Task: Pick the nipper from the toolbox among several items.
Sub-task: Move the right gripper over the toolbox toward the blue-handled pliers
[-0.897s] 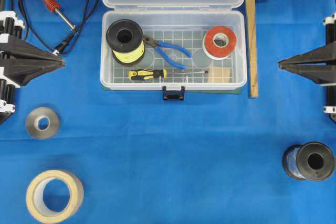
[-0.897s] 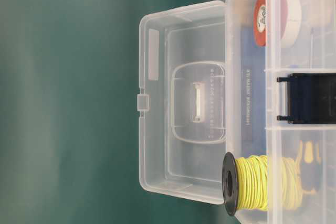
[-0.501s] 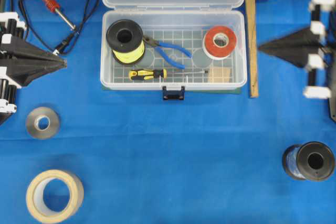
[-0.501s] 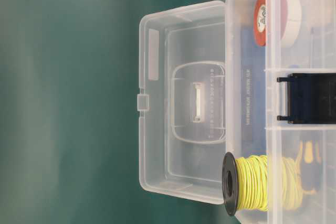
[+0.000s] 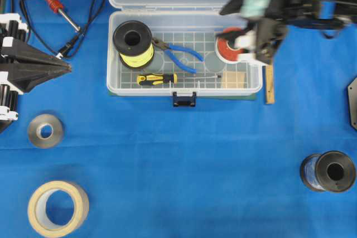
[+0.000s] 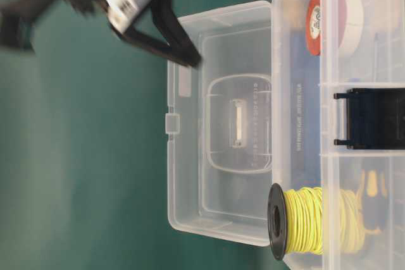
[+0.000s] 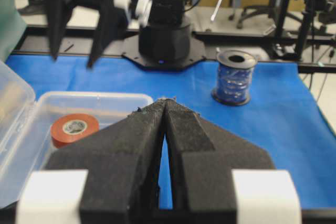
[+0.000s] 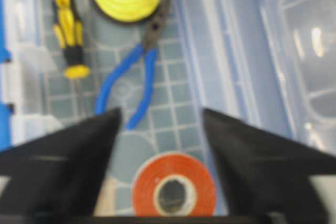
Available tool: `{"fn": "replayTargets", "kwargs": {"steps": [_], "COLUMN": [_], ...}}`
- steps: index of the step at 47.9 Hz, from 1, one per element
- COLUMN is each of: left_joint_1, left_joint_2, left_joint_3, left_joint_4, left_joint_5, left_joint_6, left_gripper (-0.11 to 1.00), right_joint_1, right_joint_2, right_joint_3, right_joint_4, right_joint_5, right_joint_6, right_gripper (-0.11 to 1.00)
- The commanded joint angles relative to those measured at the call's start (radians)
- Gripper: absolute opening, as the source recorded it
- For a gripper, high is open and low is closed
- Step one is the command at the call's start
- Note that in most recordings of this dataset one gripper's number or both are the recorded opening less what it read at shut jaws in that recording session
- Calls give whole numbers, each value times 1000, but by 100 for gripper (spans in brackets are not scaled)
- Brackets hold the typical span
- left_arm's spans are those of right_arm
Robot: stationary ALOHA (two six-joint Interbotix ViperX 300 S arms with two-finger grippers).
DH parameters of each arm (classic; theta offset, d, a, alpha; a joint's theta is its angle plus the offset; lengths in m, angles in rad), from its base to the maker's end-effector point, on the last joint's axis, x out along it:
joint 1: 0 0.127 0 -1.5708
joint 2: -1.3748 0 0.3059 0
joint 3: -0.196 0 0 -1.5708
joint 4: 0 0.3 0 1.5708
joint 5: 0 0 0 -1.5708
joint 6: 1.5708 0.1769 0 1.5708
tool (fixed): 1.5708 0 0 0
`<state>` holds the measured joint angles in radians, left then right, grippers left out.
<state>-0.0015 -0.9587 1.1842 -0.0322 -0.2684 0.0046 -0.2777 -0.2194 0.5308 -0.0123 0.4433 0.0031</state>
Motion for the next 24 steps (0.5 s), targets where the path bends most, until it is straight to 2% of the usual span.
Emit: {"fn": "replayTargets", "kwargs": {"steps": [1, 3, 8, 13, 24], "left_joint_1": [0, 0, -2, 0, 0], "left_joint_2": [8, 8, 8, 8, 8], "left_joint_3": [-11, -9, -6, -3, 5], "left_joint_4": [-2, -2, -2, -2, -2], "left_joint_5": [-6, -6, -3, 0, 9], "left_joint_6": [-2, -2, -3, -3, 0], "left_gripper": [0, 0, 0, 0, 0], "right_joint_1": [-3, -3, -3, -9, -31], "right_joint_2": [69, 109, 201, 293, 422], "right_joint_3": [-101, -135, -207, -267, -308], "right_joint_4": [-5, -5, -5, -3, 14], "right_joint_5": [58, 83, 138, 175, 176], "right_joint_6": [-12, -25, -51, -63, -63], "right_gripper": [76, 79, 72, 74, 76]}}
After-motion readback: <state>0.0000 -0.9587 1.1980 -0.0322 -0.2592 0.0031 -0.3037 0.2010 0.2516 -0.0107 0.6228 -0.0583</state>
